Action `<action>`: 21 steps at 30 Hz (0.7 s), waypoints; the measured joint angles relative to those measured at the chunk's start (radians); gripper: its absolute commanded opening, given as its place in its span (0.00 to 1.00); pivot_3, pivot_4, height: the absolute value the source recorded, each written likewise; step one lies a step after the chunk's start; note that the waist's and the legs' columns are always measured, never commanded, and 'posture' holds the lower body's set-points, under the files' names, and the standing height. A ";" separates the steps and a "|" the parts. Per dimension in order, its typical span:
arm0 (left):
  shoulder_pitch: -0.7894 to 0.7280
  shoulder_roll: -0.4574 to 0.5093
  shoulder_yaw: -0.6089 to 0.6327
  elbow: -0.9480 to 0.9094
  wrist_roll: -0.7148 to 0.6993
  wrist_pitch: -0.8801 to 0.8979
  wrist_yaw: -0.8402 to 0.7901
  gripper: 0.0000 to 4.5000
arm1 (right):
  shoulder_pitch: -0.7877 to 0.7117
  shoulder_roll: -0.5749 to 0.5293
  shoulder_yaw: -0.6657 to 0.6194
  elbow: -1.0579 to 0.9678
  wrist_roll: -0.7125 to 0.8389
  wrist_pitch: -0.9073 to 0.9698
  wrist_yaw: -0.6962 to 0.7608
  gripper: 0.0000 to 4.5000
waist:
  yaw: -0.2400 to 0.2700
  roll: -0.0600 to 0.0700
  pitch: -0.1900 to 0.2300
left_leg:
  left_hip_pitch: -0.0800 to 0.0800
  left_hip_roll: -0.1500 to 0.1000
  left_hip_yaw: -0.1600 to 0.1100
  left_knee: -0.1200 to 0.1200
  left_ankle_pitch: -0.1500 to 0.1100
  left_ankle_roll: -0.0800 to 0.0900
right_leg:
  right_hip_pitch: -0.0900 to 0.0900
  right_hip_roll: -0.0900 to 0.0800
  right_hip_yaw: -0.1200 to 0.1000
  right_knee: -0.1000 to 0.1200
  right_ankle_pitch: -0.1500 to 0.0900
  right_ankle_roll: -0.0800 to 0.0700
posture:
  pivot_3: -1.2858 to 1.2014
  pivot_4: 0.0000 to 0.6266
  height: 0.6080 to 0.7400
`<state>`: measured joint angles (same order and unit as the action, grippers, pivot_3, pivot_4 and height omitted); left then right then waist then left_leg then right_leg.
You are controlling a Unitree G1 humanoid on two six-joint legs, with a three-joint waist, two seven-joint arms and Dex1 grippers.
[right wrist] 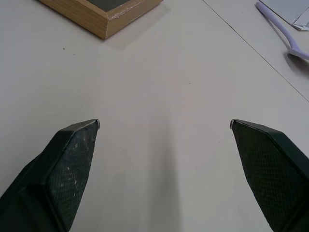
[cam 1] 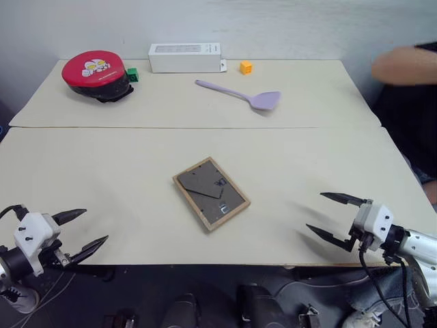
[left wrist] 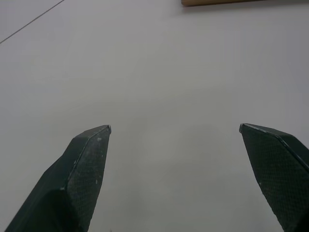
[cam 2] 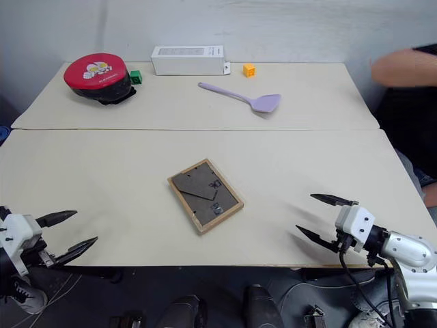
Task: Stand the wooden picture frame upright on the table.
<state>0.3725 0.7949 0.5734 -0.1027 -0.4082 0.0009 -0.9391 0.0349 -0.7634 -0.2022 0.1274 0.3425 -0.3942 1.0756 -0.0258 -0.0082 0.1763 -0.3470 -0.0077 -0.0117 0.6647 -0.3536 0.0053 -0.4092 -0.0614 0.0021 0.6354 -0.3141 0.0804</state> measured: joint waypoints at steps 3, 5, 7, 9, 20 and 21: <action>0.001 -0.002 0.001 -0.016 -0.003 0.013 0.002 1.00 | -0.018 0.004 0.003 0.018 0.000 -0.001 0.008 1.00 | 0.000 0.000 0.000 | 0.000 0.000 0.000 0.000 0.000 0.000 | 0.000 0.000 0.000 0.000 0.000 0.000 | 0.52 0.24 1.00; 0.006 -0.009 0.004 -0.053 -0.023 0.049 0.007 1.00 | -0.034 0.004 0.006 0.028 0.000 0.001 0.018 0.96 | 0.000 0.000 0.000 | 0.000 0.000 0.000 0.000 0.000 0.000 | 0.000 0.000 0.000 0.000 0.000 0.000 | 0.52 0.24 1.00; 0.011 -0.008 0.003 -0.097 -0.038 0.088 0.005 0.96 | -0.067 0.008 0.023 0.029 0.013 0.026 0.029 0.86 | -0.001 0.000 0.000 | 0.000 0.000 0.000 0.000 0.000 0.000 | 0.000 0.000 0.000 0.000 0.000 0.000 | 0.52 0.24 1.00; -0.008 -0.003 -0.025 -0.146 -0.038 0.128 0.012 0.86 | -0.121 0.011 0.057 0.015 0.024 0.088 0.041 0.71 | -0.002 0.001 0.000 | 0.001 0.000 0.000 0.000 0.000 0.000 | 0.000 0.000 0.000 0.001 0.000 0.000 | 0.52 0.24 1.00; -0.306 -0.106 -0.410 -0.233 0.084 0.346 0.221 0.11 | -0.501 0.161 0.309 0.164 -0.190 0.175 -0.017 0.00 | 0.000 0.001 0.000 | -0.006 0.000 0.000 0.003 0.005 -0.008 | -0.006 0.001 -0.001 0.002 0.001 0.001 | 0.52 0.24 1.00; -0.325 -0.114 -0.435 -0.231 0.099 0.366 0.235 0.04 | -0.519 0.175 0.321 0.191 -0.210 0.162 -0.021 0.00 | 0.000 0.001 0.000 | -0.006 0.000 0.000 0.003 0.005 -0.008 | -0.006 0.001 -0.001 0.002 0.001 0.001 | 0.52 0.24 1.00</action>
<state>0.0474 0.6806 0.1381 -0.3338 -0.3096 0.3670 -0.7042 -0.4843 -0.5880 0.1191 0.3179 0.1324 -0.2320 1.0545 -0.0261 -0.0074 0.1765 -0.3534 -0.0079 -0.0118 0.6674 -0.3491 -0.0027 -0.4148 -0.0605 0.0009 0.6372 -0.3135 0.0815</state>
